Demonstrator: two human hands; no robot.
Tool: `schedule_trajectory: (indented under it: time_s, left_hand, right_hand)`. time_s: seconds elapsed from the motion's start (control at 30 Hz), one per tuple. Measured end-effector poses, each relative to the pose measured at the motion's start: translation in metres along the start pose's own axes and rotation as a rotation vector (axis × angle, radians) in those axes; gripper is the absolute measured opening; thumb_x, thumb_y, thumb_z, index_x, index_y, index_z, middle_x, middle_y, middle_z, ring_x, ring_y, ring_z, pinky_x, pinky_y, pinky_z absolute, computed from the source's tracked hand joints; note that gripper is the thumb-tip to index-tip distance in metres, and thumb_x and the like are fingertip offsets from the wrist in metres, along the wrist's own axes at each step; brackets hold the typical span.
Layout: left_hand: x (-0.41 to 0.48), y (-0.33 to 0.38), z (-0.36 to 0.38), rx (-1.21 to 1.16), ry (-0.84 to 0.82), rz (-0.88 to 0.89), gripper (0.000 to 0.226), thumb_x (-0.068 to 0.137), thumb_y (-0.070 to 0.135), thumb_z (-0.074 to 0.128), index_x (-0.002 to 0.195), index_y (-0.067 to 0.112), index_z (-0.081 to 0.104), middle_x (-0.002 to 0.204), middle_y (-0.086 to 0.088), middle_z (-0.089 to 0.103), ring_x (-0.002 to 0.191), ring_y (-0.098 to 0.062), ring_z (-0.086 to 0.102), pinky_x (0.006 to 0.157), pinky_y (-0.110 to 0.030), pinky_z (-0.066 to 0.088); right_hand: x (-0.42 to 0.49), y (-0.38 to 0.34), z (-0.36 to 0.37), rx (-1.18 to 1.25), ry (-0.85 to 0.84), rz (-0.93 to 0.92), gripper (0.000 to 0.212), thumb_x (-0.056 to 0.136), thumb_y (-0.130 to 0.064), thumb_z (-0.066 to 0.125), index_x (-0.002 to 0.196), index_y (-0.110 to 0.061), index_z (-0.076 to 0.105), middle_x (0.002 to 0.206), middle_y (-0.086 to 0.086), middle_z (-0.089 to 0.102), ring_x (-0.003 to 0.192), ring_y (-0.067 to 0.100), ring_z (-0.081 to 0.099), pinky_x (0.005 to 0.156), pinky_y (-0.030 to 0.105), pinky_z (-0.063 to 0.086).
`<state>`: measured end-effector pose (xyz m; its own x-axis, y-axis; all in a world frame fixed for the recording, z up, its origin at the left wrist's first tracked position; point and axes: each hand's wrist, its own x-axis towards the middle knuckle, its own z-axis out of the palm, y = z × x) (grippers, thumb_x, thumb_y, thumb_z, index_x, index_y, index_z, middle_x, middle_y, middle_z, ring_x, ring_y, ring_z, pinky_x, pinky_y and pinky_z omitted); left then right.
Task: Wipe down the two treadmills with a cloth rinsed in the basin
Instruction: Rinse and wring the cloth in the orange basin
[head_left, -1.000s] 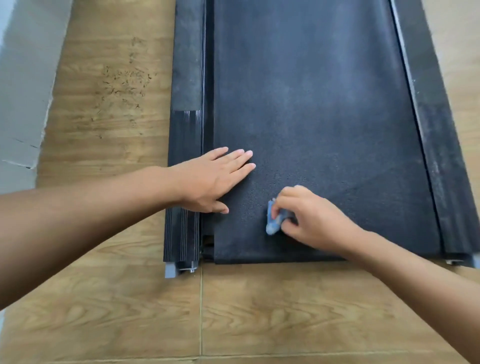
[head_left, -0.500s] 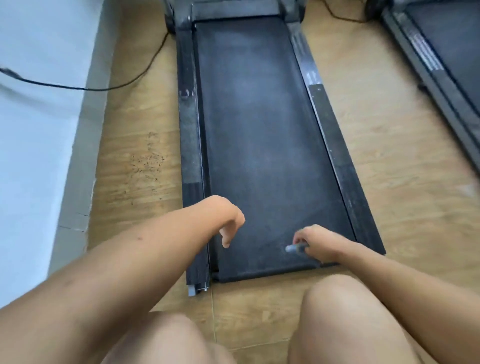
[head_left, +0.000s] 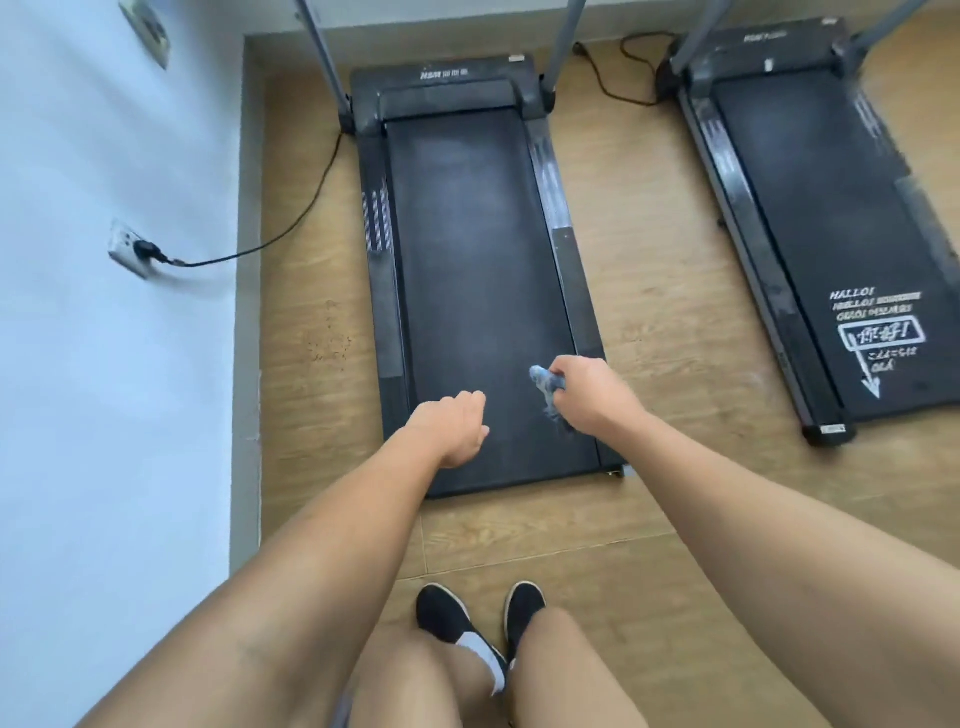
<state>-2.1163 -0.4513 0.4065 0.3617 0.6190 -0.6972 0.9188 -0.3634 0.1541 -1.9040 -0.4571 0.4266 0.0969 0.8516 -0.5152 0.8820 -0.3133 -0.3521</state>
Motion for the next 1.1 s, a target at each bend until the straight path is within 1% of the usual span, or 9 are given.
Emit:
schedule_trajectory:
  time_s: [0.1,0.2,0.4,0.53,0.67,0.77,0.87,1.0,1.1]
  left_hand:
    - [-0.059,0.035,-0.066,0.009,-0.019,-0.023,0.06,0.112,0.031,0.04,0.162,0.012,0.016,0.163,-0.007,0.04,0.132,-0.033,0.053,0.103,-0.049,0.049]
    - [-0.124,0.066,-0.126,0.032,-0.015,-0.015,0.078,0.111,0.032,0.042,0.168,0.017,-0.009,0.176,-0.001,0.015,0.147,-0.029,0.043,0.112,-0.05,0.045]
    - [-0.224,0.125,-0.173,-0.109,0.121,-0.017,0.085,0.107,0.035,0.049,0.168,0.019,-0.008,0.177,0.003,0.011,0.15,-0.027,0.04,0.11,-0.048,0.046]
    - [-0.246,0.162,-0.156,-0.293,0.138,0.016,0.088,0.106,0.035,0.052,0.168,0.02,-0.009,0.178,0.004,-0.001,0.155,-0.025,0.033,0.115,-0.048,0.042]
    - [-0.247,0.202,-0.152,-0.382,0.103,0.123,0.088,0.106,0.034,0.053,0.169,0.023,-0.008,0.178,0.007,-0.002,0.151,-0.024,0.041,0.116,-0.045,0.041]
    - [-0.233,0.24,-0.172,-0.262,0.093,0.179,0.087,0.106,0.03,0.052,0.168,0.017,-0.006,0.178,0.0,0.0,0.156,-0.028,0.031,0.118,-0.046,0.039]
    - [-0.212,0.304,-0.195,-0.144,0.093,0.272,0.083,0.105,0.024,0.049,0.168,0.013,-0.004,0.177,-0.004,0.006,0.154,-0.03,0.033,0.117,-0.047,0.04]
    - [-0.178,0.439,-0.212,0.041,0.045,0.428,0.087,0.104,0.02,0.044,0.166,0.013,-0.016,0.178,-0.006,-0.005,0.158,-0.031,0.025,0.122,-0.05,0.035]
    - [-0.154,0.56,-0.211,0.15,0.068,0.572,0.09,0.103,0.023,0.047,0.166,0.009,-0.016,0.177,-0.009,-0.003,0.158,-0.033,0.027,0.122,-0.051,0.036]
  right_hand:
    - [-0.053,-0.006,-0.059,-0.137,-0.084,-0.041,0.009,0.098,-0.027,0.052,0.098,-0.026,0.061,0.092,0.002,0.067,0.082,0.03,0.067,0.069,0.034,0.053]
    - [-0.112,-0.017,-0.126,-0.211,-0.098,-0.076,0.007,0.1,-0.027,0.055,0.101,-0.027,0.063,0.096,0.0,0.069,0.083,0.029,0.067,0.067,0.033,0.05]
    - [-0.209,-0.037,-0.234,-0.153,0.018,-0.072,0.008,0.096,-0.021,0.056,0.1,-0.024,0.062,0.092,0.002,0.064,0.081,0.031,0.063,0.065,0.034,0.046]
    - [-0.246,-0.024,-0.265,-0.079,0.072,-0.022,0.014,0.093,-0.019,0.052,0.099,-0.026,0.063,0.093,0.001,0.066,0.08,0.031,0.063,0.065,0.033,0.043]
    - [-0.285,0.007,-0.288,-0.001,0.17,0.036,0.013,0.095,-0.022,0.049,0.098,-0.022,0.061,0.088,0.0,0.067,0.079,0.03,0.064,0.064,0.036,0.049]
    - [-0.311,0.048,-0.306,0.008,0.268,0.125,0.011,0.098,-0.024,0.048,0.09,-0.019,0.054,0.086,0.002,0.065,0.081,0.032,0.061,0.063,0.038,0.044]
    - [-0.341,0.11,-0.323,0.098,0.35,0.269,0.015,0.098,-0.031,0.048,0.086,-0.023,0.05,0.088,0.005,0.067,0.084,0.036,0.064,0.075,0.044,0.055]
    - [-0.392,0.228,-0.351,0.19,0.43,0.477,0.008,0.094,-0.03,0.053,0.091,-0.023,0.053,0.095,0.008,0.067,0.088,0.036,0.066,0.079,0.043,0.057]
    - [-0.434,0.332,-0.376,0.173,0.47,0.666,0.013,0.098,-0.029,0.053,0.104,-0.019,0.059,0.103,0.009,0.064,0.095,0.035,0.066,0.075,0.035,0.049]
